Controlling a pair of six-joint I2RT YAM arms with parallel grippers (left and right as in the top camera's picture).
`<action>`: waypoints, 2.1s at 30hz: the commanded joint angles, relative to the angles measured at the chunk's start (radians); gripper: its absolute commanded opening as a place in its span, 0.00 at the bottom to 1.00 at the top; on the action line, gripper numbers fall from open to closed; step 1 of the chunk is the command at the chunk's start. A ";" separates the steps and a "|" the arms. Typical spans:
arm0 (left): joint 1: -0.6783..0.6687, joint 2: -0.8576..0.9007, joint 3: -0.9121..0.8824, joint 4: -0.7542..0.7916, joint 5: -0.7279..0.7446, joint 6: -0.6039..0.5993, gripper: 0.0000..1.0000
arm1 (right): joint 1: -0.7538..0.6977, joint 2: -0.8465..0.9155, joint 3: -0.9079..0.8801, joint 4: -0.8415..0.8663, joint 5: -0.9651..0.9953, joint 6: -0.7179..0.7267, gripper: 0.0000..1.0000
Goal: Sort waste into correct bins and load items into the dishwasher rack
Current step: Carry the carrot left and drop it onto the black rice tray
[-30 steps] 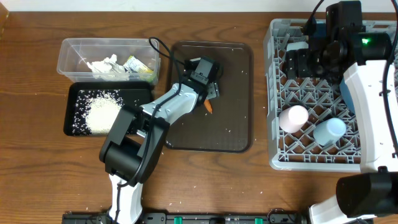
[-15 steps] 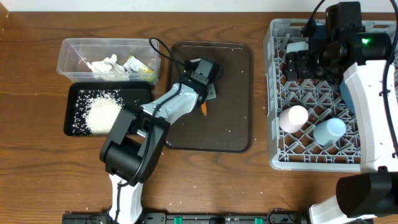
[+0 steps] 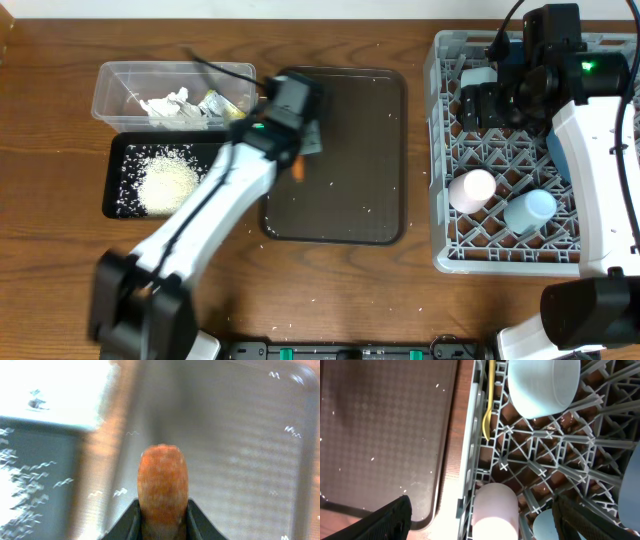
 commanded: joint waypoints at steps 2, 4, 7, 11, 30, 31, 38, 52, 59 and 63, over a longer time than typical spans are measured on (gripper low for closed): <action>0.125 -0.069 0.005 -0.105 -0.106 -0.011 0.06 | -0.010 0.002 0.004 0.012 0.011 0.010 0.88; 0.193 -0.070 0.005 -0.144 -0.108 -0.068 0.06 | -0.010 0.002 0.004 0.021 0.011 0.011 0.88; 0.273 -0.047 0.000 -0.183 -0.109 -0.193 0.06 | -0.010 0.002 0.004 0.026 0.011 0.011 0.88; 0.352 -0.004 -0.044 -0.174 -0.109 -0.437 0.07 | -0.010 0.002 0.004 0.026 0.011 0.011 0.88; 0.386 0.332 -0.081 -0.102 -0.110 -0.784 0.11 | -0.010 0.002 0.003 0.014 0.011 0.010 0.89; 0.386 0.331 -0.081 -0.099 -0.115 -0.784 0.12 | -0.010 0.002 0.003 0.014 0.011 0.010 0.89; 0.386 0.331 -0.080 -0.086 -0.117 -0.780 0.42 | -0.009 0.002 0.003 0.014 0.011 0.011 0.89; 0.385 0.109 -0.038 -0.110 -0.116 -0.582 0.66 | -0.008 0.002 0.003 0.072 0.011 0.010 0.88; 0.380 -0.135 -0.038 -0.191 -0.116 -0.503 0.70 | -0.003 0.002 0.003 0.109 -0.031 -0.016 0.87; 0.380 -0.234 -0.038 -0.224 -0.116 -0.502 0.83 | 0.029 -0.013 0.003 0.111 -0.066 -0.066 0.83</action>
